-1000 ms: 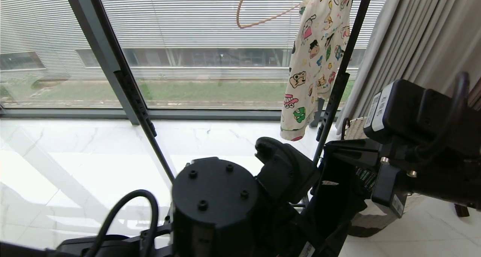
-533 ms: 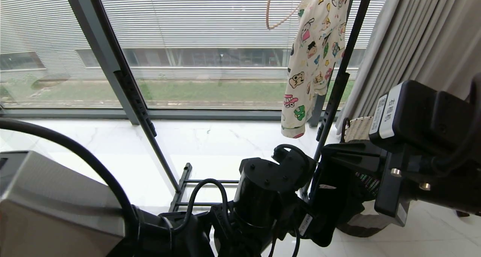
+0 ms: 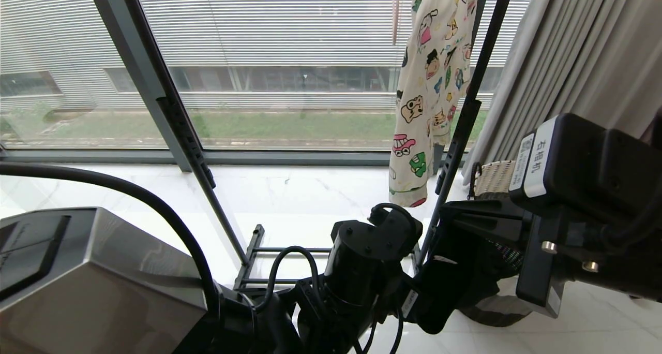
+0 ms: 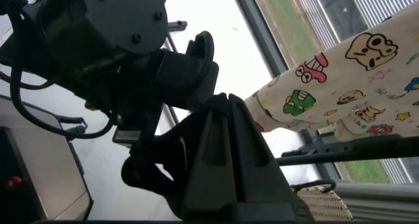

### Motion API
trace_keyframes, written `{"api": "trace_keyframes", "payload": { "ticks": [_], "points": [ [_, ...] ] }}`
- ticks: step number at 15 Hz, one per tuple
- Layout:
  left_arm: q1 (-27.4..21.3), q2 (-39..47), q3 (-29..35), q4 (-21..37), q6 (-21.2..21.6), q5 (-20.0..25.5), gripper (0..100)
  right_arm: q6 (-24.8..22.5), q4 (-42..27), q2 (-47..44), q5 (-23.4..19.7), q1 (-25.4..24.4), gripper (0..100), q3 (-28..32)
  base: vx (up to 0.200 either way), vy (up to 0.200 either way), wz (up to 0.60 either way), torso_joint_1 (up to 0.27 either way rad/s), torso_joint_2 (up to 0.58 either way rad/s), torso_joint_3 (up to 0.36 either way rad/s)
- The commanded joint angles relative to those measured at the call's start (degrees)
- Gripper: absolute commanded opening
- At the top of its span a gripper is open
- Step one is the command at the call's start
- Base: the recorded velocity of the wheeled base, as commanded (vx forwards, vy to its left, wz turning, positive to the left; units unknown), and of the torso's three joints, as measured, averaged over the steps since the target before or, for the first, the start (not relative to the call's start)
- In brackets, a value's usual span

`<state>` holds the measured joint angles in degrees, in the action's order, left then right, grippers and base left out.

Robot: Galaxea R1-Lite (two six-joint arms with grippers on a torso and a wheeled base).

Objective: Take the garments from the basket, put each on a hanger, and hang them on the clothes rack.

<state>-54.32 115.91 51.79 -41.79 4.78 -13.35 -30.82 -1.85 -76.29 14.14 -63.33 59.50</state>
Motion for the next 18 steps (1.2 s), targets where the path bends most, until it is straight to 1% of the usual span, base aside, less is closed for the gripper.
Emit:
{"api": "trace_keyframes", "payload": {
  "ticks": [1, 5, 6, 7, 8, 9, 10, 12, 14, 16, 17, 18],
  "points": [
    [0.0, -0.2, 0.0, 0.0, 0.0, 0.0, 0, 0.0, 0.0, -0.2, 0.0, 0.0, 0, 0.0, 0.0, 0.0, 0.0, 0.0, 0.0, 0.0],
    [0.0, -0.4, -0.6, 0.0, 0.0, -0.2, 0, 0.0, 0.1, -0.2, 0.0, 0.0, 0, -0.4, 0.0, 0.0, 0.0, 0.0, 0.0, 0.0],
    [0.1, -0.7, -1.1, 0.0, 0.1, -1.3, 0, 0.1, 0.3, -0.4, -0.1, 0.3, 0, -1.1, 0.0, 0.0, 0.0, 0.0, 0.0, 0.0],
    [0.5, -1.1, -2.1, 0.0, 0.1, -3.4, 0, 0.2, 0.4, -0.7, 0.1, 0.8, 0, -1.9, 0.0, 0.0, 0.0, 0.0, 0.0, 0.0],
    [1.1, -2.3, -4.1, 0.0, 0.1, -4.8, 0, 0.9, 0.5, -1.1, 0.1, 1.3, 0, -2.9, 0.0, 0.0, 0.0, 0.0, 0.0, 0.0],
    [2.1, -4.4, -7.2, 0.0, 0.7, -5.4, 0, 2.7, 1.1, -1.8, 0.1, 1.4, 0, -3.9, 0.0, 0.0, 0.0, 0.0, 0.0, 0.0],
    [2.9, -7.1, -9.7, -0.1, 0.7, -5.4, 0, 4.5, 2.5, -3.0, 0.1, 1.4, 0, -4.9, 0.0, 0.0, 0.0, 0.0, 0.0, 0.0],
    [5.5, -14.8, -14.8, 0.0, 0.6, -4.9, 0, 7.8, 7.7, -6.1, 0.2, 2.1, 0, -7.9, 0.0, 0.0, 0.0, 0.0, 0.0, 0.0],
    [9.0, -23.4, -20.6, 0.1, 0.8, -4.1, 0, 8.1, 13.0, -11.9, 0.2, 2.8, 0, -7.4, 0.0, 0.0, 0.0, 0.0, 0.0, 0.0],
    [12.7, -32.2, -26.9, 0.5, 1.3, -3.1, 0, 7.9, 19.2, -19.3, 0.2, 2.3, 0, -4.0, 0.0, 0.0, 0.0, 0.0, 0.0, 0.0],
    [14.6, -36.3, -29.5, 1.0, 1.9, -2.9, 0, 7.8, 21.4, -22.9, 0.3, 1.5, 0, -0.9, 0.0, 0.0, 0.0, 0.0, 0.0, 0.0],
    [16.4, -40.3, -31.3, 2.4, 3.0, -2.7, 0, 7.8, 21.8, -26.0, 0.3, 0.8, 0, 3.1, 0.0, 0.0, 0.0, 0.0, 0.0, 0.0]
  ]
}}
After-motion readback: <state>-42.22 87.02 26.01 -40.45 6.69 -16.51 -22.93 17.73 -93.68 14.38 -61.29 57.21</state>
